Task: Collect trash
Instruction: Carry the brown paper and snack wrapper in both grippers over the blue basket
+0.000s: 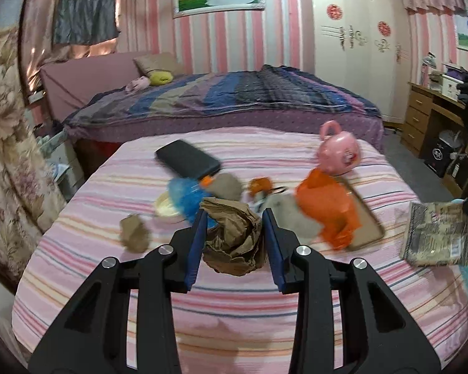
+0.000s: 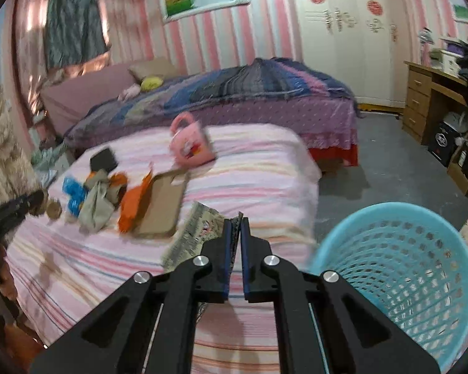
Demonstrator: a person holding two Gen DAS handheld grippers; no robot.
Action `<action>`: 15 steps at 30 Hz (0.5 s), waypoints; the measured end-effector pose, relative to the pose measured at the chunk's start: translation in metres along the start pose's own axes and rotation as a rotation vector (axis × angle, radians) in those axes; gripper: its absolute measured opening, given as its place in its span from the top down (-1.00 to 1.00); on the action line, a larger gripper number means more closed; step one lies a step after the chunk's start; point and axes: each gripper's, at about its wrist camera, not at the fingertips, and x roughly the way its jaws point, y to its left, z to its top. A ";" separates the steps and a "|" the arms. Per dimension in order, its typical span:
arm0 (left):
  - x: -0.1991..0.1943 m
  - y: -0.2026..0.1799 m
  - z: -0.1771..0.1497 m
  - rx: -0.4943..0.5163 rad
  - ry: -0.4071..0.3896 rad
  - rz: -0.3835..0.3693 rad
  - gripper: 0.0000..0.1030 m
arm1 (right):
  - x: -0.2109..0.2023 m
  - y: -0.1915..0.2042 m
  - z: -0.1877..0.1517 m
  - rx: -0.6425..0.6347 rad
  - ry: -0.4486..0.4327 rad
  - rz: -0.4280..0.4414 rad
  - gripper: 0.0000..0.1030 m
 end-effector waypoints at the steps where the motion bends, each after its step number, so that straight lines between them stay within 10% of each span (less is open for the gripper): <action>1: -0.001 -0.006 0.001 0.005 -0.004 -0.011 0.31 | -0.006 -0.010 0.002 0.017 -0.016 -0.010 0.90; 15: -0.004 -0.175 0.007 0.107 -0.036 -0.244 0.31 | -0.064 -0.141 -0.004 0.167 -0.091 -0.245 0.90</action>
